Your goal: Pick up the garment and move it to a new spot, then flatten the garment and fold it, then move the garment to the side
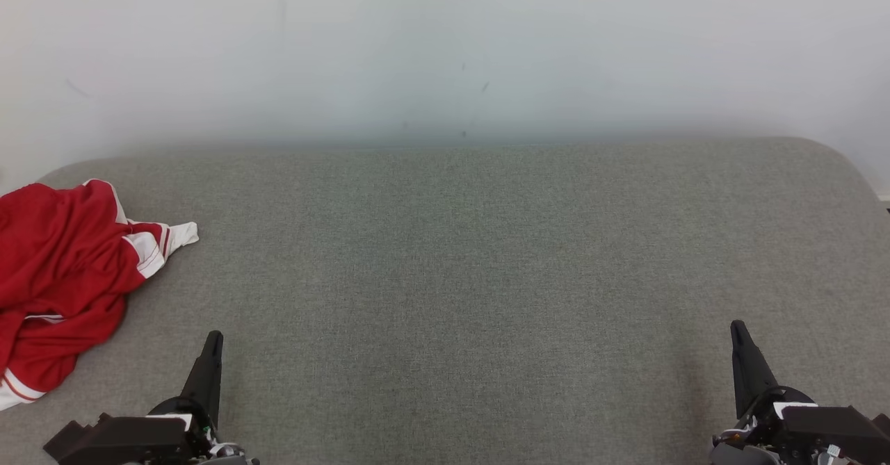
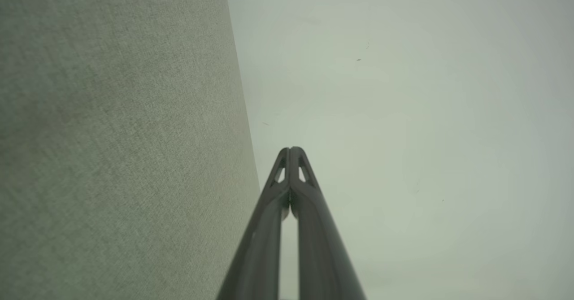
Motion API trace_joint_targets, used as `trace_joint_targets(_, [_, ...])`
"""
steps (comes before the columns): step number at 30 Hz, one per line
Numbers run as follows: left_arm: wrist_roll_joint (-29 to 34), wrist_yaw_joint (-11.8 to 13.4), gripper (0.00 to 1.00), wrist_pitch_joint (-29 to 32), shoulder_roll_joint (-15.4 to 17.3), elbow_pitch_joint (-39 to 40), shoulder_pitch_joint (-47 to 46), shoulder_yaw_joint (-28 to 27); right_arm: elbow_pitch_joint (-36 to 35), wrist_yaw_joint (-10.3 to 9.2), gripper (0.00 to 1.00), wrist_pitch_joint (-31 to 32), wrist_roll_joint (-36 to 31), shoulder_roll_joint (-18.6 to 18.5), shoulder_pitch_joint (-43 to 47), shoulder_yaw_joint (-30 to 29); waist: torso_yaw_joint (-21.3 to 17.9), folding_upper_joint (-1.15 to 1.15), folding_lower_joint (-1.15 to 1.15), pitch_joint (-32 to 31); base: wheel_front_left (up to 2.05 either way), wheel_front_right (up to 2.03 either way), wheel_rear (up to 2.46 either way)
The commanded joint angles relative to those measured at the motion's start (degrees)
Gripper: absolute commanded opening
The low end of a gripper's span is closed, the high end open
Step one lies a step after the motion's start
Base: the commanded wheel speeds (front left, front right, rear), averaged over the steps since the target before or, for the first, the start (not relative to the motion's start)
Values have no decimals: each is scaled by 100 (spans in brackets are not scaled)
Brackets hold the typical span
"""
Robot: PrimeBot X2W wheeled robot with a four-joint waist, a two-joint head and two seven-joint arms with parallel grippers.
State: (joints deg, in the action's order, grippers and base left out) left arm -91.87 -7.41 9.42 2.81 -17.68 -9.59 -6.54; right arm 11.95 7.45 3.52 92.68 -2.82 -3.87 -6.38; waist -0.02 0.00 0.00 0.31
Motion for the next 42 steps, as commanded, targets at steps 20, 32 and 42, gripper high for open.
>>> trace_joint_targets(20, [392,3,100,-381,-40,-57,350,96,213,-14,100,-290,-210,21,137,244,-6,0,0,-26,0,0,0])
trace_joint_targets(32, [1499,163,100,-726,-30,181,426,147,258,-9,100,-552,-1015,14,50,400,7,0,0,-34,0,0,0])
trace_joint_targets(42, [2552,255,100,-959,-23,425,498,313,288,-6,100,-729,-1863,10,-14,487,15,0,0,-31,0,0,0])
